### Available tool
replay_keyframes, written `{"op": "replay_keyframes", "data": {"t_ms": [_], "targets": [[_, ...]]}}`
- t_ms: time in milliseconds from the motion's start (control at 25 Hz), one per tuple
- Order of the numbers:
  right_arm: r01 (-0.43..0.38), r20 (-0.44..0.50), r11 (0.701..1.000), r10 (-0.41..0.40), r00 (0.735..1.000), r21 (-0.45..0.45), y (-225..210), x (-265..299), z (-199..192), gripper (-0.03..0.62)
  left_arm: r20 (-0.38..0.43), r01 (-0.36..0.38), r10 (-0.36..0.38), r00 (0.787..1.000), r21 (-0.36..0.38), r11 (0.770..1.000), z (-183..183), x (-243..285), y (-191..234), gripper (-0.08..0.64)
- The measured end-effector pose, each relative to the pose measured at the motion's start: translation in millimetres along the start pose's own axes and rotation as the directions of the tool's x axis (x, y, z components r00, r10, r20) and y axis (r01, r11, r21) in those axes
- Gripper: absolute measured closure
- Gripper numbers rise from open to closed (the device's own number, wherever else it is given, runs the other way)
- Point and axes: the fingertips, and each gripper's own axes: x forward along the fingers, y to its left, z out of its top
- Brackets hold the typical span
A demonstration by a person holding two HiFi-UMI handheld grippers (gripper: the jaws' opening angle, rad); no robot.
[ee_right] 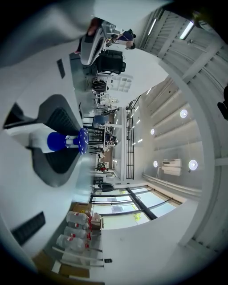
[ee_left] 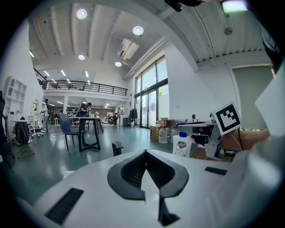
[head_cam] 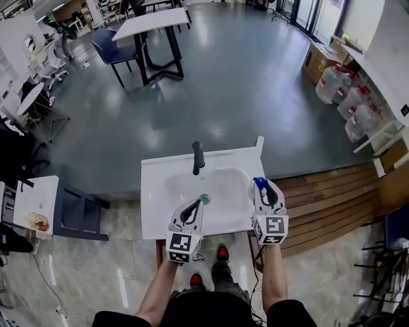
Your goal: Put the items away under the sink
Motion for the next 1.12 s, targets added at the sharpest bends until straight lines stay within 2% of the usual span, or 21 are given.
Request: {"op": "replay_keyframes", "data": {"t_ms": [440,640,920,1120], "targets": [[0.066,-0.005,0.998,-0.066,0.998,0.022,51,-82,7,0.489,0.036,0.061,-0.062,0.997,0.032,0.998,0,-71,-7,0.552],[0.093,0.001,0.995,-0.093,0.996,0.032,69,-116,10,0.489,0.039,0.074,-0.077,0.996,0.078,0.994,-7,-102,-14,0.552],[0.101,0.006,0.993,-0.102,0.995,0.068,93,-155,17,0.489,0.047,0.120,-0.124,0.991,0.077,0.990,-10,-142,-29,0.552],[0.116,-0.007,0.992,-0.115,0.993,0.059,102,-183,12,0.489,0.045,0.132,-0.135,0.990,0.068,0.989,-18,-162,-38,0.552]]}}
